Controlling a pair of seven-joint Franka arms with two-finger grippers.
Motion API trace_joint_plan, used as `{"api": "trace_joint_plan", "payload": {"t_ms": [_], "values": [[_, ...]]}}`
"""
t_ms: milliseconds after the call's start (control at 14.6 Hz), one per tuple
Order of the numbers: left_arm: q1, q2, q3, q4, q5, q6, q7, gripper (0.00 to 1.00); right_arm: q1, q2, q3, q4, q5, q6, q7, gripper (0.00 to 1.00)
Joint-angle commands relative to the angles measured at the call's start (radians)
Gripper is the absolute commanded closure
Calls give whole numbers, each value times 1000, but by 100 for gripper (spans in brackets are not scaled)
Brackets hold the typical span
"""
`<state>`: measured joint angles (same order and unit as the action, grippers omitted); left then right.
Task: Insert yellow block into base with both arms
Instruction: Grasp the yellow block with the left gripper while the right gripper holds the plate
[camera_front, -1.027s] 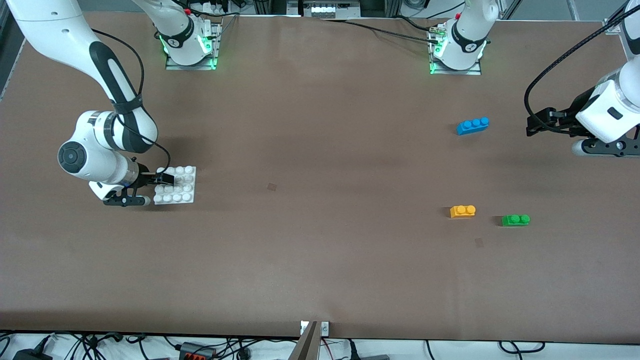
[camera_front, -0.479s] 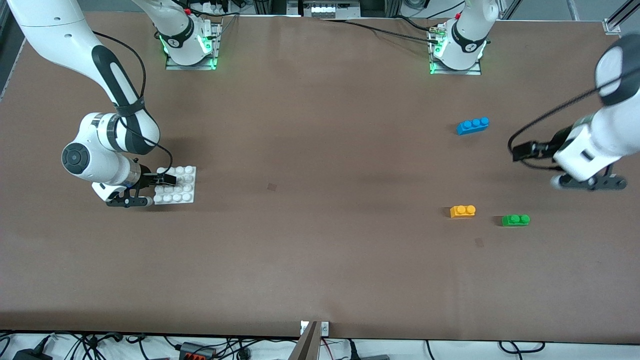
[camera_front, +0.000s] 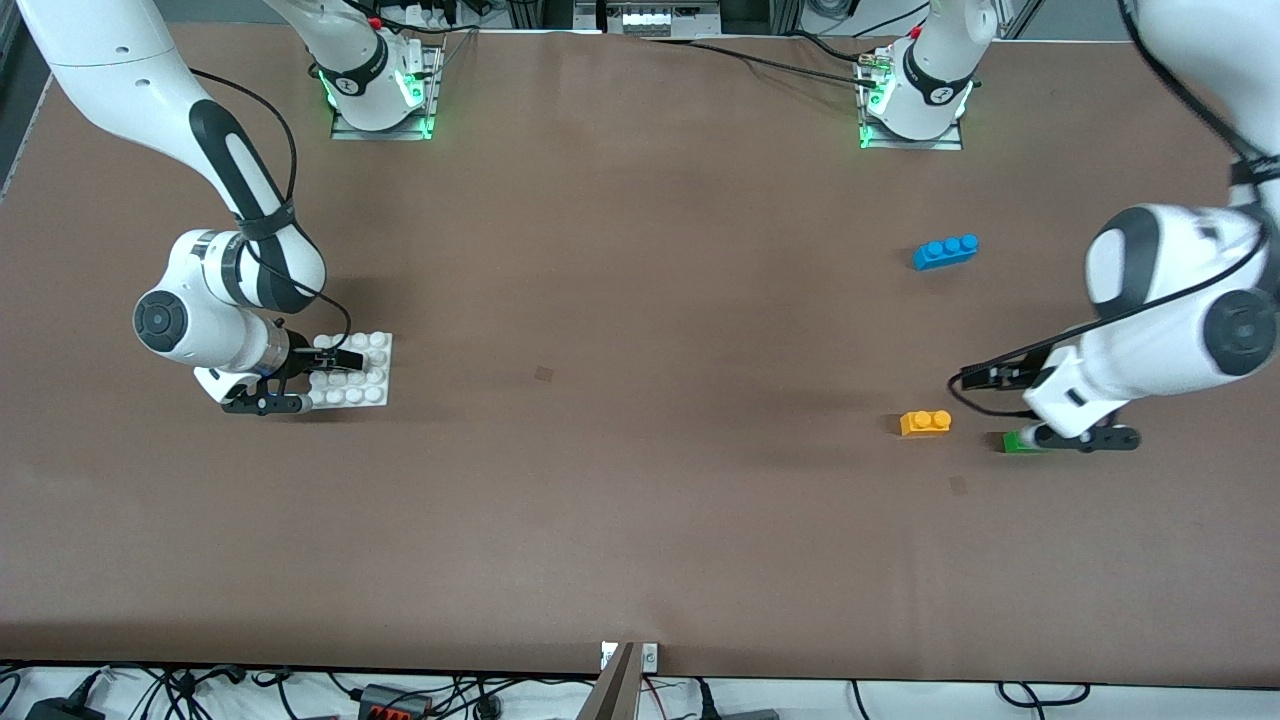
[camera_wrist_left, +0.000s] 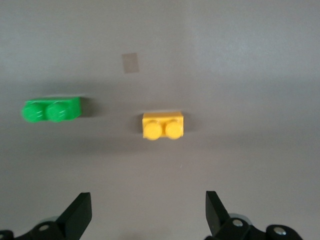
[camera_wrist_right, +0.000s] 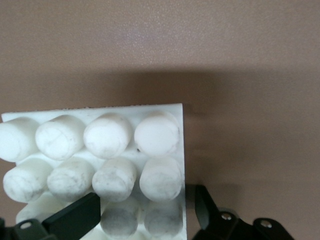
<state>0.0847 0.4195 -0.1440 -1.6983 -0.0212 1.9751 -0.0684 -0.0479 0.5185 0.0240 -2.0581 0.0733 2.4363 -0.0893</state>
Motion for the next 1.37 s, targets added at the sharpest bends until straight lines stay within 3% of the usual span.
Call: {"api": "trace_joint_plan", "payload": {"t_ms": [0,68,205,342,616,1300], "values": [[-23,19,1,-38,-16,77,-28,0,-6,12,22,-2,25,20,-29,25],[-25,33,1,-41,-14,114,-28,0,-6,12,22,-2,25,20,-29,32],[-23,68,1,-52,-10,198,-27,0,-3,12,23,-2,25,18,-27,36],[-25,90,3,-66,-2,269,-15,0,-3,12,48,-2,34,18,-18,36],[-22,145,1,-67,47,333,-8,0,23,15,80,-1,146,15,-12,36],[-26,160,3,-147,55,424,21,0,270,93,77,91,370,32,29,37]]}}
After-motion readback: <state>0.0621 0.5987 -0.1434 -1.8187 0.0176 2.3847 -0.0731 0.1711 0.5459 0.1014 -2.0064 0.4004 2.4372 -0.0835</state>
